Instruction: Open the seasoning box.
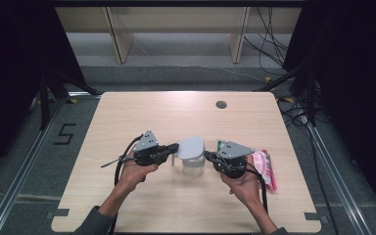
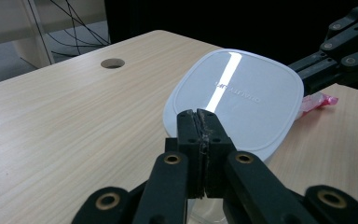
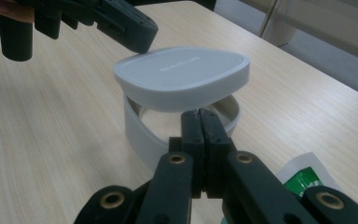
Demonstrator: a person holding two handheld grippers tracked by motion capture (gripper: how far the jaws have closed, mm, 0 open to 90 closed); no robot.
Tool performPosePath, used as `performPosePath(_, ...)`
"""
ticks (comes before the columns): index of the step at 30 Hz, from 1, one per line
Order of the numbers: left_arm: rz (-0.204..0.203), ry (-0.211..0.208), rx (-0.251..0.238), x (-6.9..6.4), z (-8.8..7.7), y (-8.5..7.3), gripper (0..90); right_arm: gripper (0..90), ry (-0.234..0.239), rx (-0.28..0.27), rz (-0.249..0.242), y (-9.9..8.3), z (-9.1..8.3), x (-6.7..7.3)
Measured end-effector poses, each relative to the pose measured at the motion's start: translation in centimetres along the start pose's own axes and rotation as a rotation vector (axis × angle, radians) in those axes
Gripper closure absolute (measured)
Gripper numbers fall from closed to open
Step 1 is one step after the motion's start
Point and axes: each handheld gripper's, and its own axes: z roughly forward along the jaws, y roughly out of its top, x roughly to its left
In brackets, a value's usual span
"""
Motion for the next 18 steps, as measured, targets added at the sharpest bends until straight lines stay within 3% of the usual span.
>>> performPosePath(1,0.002,-0.005,-0.001,0.1,0.0,0.0,84.1,90.0,0.001,0.002,0.005,0.1,0.0,0.0)
performPosePath(2,-0.034,0.007,-0.01,0.1,-0.2,0.0,82.4,90.0,-0.003,0.007,0.015,0.1,0.0,0.1)
performPosePath(5,-0.049,0.005,-0.026,0.2,-0.6,0.1,78.4,90.0,0.003,0.013,0.0,0.3,0.0,0.2)
performPosePath(8,-0.025,-0.011,-0.034,0.4,-1.5,0.2,65.8,90.0,0.008,0.001,-0.007,0.5,0.3,0.3)
performPosePath(9,-0.035,-0.022,-0.033,0.3,-1.7,0.1,63.0,90.0,0.006,0.001,0.009,0.6,0.3,0.4)
performPosePath(12,-0.043,-0.038,-0.026,0.4,-2.1,-0.2,53.1,90.0,0.014,-0.007,-0.01,0.8,0.4,0.3)
performPosePath(13,-0.008,-0.028,-0.009,0.4,-2.5,-0.5,50.2,90.0,0.014,-0.007,-0.013,0.8,0.4,0.3)
performPosePath(17,-0.032,-0.001,0.007,0.2,-3.1,-1.2,43.4,90.0,0.017,-0.011,0.006,1.0,0.6,0.5)
performPosePath(18,-0.042,0.006,0.011,0.3,-3.6,-1.6,42.0,90.0,0.023,-0.016,-0.013,1.3,0.8,0.6)
